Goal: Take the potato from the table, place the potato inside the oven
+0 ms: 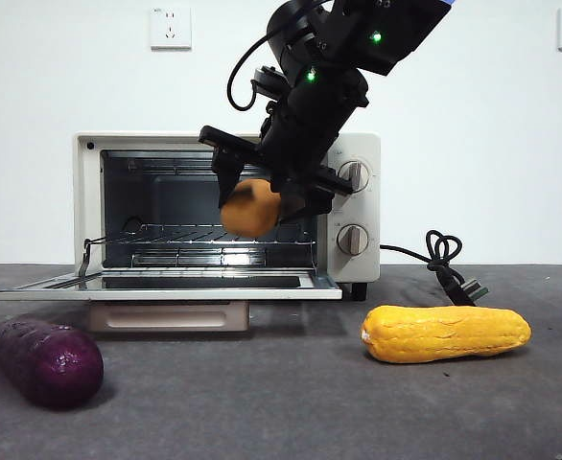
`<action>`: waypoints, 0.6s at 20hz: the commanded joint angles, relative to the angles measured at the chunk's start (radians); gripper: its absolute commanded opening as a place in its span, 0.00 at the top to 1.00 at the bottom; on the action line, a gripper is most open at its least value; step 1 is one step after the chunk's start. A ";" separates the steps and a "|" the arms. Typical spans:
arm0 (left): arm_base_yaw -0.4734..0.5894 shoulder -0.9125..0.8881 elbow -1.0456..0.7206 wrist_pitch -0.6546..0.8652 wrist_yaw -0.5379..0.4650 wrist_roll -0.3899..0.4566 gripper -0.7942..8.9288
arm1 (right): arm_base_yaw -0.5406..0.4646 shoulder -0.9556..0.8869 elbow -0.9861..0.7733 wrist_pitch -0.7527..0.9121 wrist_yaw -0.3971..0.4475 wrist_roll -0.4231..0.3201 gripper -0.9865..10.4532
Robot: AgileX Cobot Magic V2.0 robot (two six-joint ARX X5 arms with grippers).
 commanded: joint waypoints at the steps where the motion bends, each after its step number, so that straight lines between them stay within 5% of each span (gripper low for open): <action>1: 0.001 -0.003 -0.004 0.001 0.001 0.001 0.93 | 0.000 0.014 0.002 0.008 0.005 0.008 0.67; 3: 0.001 -0.003 -0.004 0.001 0.001 0.001 0.93 | 0.000 0.014 0.002 0.006 0.005 0.013 0.49; 12: 0.001 -0.003 -0.004 0.000 0.001 0.001 0.93 | 0.002 -0.001 0.003 -0.010 0.005 0.019 0.47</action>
